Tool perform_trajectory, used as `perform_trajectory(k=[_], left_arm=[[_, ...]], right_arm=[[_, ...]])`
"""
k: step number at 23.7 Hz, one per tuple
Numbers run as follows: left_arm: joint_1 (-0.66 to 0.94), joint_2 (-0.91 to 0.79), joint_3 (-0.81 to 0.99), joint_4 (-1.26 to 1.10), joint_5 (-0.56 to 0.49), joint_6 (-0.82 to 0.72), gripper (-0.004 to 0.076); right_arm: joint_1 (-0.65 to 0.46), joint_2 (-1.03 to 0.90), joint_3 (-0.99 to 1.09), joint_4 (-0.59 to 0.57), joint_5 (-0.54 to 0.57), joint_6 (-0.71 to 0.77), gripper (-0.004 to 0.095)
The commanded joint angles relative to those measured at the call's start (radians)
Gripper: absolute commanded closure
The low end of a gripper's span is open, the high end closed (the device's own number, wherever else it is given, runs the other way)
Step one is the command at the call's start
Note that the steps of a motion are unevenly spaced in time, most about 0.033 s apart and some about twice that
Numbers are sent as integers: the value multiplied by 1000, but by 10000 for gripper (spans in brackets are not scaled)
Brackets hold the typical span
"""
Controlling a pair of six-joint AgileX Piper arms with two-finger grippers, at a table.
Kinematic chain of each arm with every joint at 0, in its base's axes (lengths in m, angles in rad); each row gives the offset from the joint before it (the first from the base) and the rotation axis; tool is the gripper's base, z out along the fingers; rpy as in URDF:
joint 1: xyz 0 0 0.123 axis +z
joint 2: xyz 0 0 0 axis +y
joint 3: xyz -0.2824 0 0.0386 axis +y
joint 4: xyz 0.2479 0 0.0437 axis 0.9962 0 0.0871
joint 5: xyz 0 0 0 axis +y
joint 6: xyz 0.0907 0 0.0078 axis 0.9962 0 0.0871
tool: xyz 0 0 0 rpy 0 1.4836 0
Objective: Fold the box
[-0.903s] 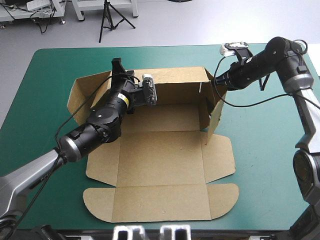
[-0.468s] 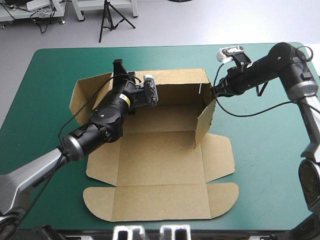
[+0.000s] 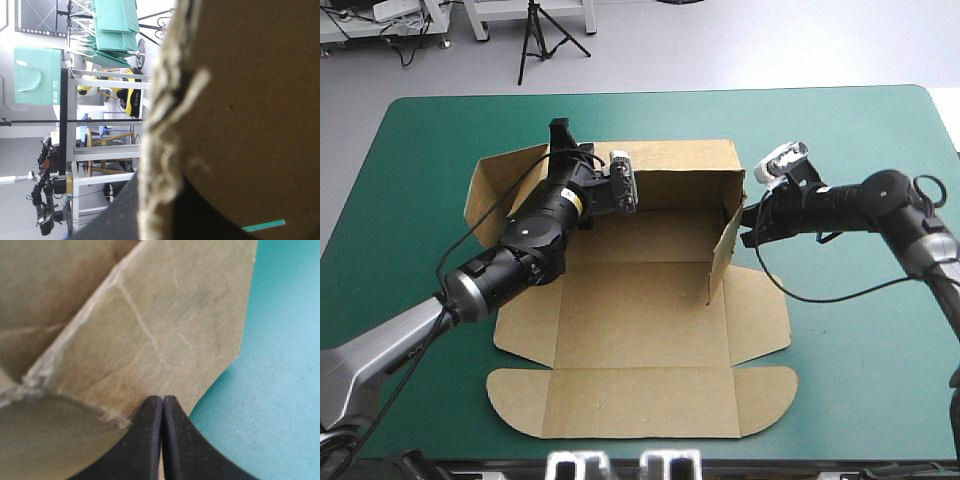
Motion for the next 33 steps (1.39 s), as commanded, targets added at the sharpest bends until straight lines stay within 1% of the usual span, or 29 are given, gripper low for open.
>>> perform_trajectory(k=[1, 2, 4, 6, 10, 12, 13, 14, 15, 16, 17, 18, 20, 22, 24, 29, 31, 33], left_arm=[[-7, -37, 3, 87, -11, -11, 732], [-7, -37, 14, 89, -10, -11, 732], [-7, -37, 37, 89, 0, -11, 732], [-7, -37, 54, 89, 0, -11, 732], [-7, -37, 77, 90, 0, -15, 732], [-7, -37, 78, 90, 0, -15, 732], [-7, -37, 78, 92, 0, -15, 732], [-7, -37, 78, 92, 0, -15, 732], [-7, -37, 78, 92, 0, -15, 732], [-7, -37, 78, 92, 0, -15, 732], [-7, -37, 78, 92, -4, -15, 732], [-7, -37, 78, 92, -6, -15, 732], [-11, -37, 78, 78, -8, -15, 732], [-35, -37, 78, 47, 1, -23, 732], [-81, -37, 70, 8, 22, -23, 732], [-133, -37, 46, -63, 111, -24, 732], [-138, -35, 36, -108, 145, -24, 732], [-138, -33, 36, -133, 163, -24, 732]], right_arm=[[-8, -93, 107, 254, -128, -294, 926], [-8, -107, 139, 304, -153, -338, 926], [-8, -128, 184, 343, -180, -406, 926], [-8, -131, 207, 343, -167, -430, 926], [-8, -130, 225, 300, -131, -426, 915], [-8, -130, 225, 273, -102, -424, 804], [-8, -130, 225, 254, -71, -427, 631], [-8, -130, 225, 241, -44, -427, 521], [-8, -130, 225, 233, -4, -427, 290], [-8, -130, 225, 235, 12, -428, 147], [-2, -128, 225, 242, 2, -441, 82], [9, -121, 225, 266, -25, -479, 59], [39, -93, 225, 367, -62, -530, 60], [80, -60, 225, 432, -107, -556, 60], [102, -51, 225, 470, -180, -563, 68], [105, -51, 223, 568, -264, -559, 78], [105, -51, 223, 579, -275, -559, 110], [105, -51, 223, 577, -273, -559, 173]])
